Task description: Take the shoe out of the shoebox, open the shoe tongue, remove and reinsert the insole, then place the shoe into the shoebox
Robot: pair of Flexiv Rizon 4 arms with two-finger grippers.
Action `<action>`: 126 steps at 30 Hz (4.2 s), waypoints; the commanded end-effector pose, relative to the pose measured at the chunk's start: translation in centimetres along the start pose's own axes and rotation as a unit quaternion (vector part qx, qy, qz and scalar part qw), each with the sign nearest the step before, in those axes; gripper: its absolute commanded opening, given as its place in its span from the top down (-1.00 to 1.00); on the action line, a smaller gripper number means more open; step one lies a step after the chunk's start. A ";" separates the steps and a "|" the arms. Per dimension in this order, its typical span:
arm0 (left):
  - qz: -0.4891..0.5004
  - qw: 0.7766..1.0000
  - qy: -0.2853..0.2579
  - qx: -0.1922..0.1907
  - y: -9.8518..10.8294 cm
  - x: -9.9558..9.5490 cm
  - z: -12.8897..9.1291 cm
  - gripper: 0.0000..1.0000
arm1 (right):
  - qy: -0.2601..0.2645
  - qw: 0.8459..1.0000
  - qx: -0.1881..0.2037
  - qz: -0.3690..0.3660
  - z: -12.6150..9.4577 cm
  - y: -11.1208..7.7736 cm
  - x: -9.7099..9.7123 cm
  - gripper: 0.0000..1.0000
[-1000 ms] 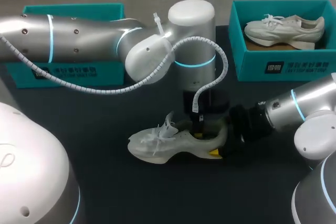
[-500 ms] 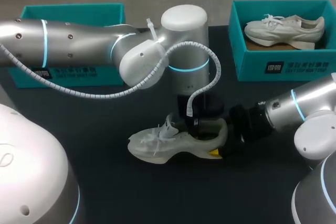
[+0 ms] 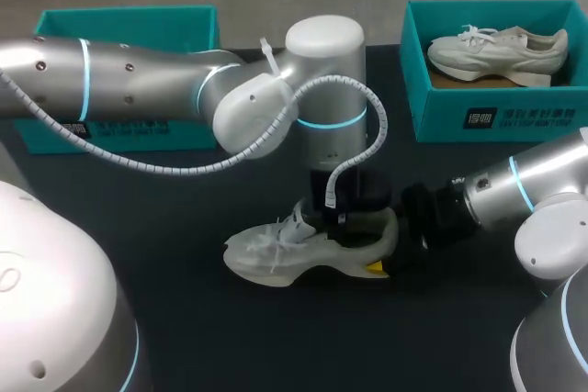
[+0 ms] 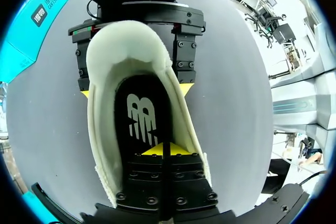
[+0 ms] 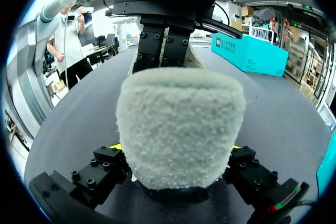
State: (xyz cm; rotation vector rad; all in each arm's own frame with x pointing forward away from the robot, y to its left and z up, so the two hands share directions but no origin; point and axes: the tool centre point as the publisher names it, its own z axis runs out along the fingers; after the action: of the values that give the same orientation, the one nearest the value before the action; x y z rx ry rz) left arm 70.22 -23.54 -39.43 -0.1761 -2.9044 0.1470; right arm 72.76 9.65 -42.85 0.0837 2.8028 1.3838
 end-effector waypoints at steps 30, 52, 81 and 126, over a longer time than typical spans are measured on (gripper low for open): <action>-0.017 0.997 -0.071 -0.006 0.8 -1.6 5.3 0.72 | 0.000 1.000 0.002 0.000 0.1 -0.1 0.1 1.00; -0.062 0.989 -0.137 0.018 1.9 -0.6 2.6 1.00 | 0.000 1.000 0.002 0.000 0.1 -0.1 0.1 1.00; -0.042 0.986 -0.025 0.162 2.2 0.3 -3.1 1.00 | 0.000 1.000 0.002 0.000 0.1 -0.1 0.1 1.00; 0.019 0.963 -0.099 0.251 -2.7 1.3 -8.0 0.18 | 0.000 1.000 0.002 0.000 0.1 -0.1 0.1 1.00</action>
State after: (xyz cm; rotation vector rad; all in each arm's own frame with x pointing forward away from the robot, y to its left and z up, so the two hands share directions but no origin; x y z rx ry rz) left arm 71.23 -25.78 -31.09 -0.1479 -2.9200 0.9338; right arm 72.75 9.67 -42.87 0.0835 2.8023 1.3845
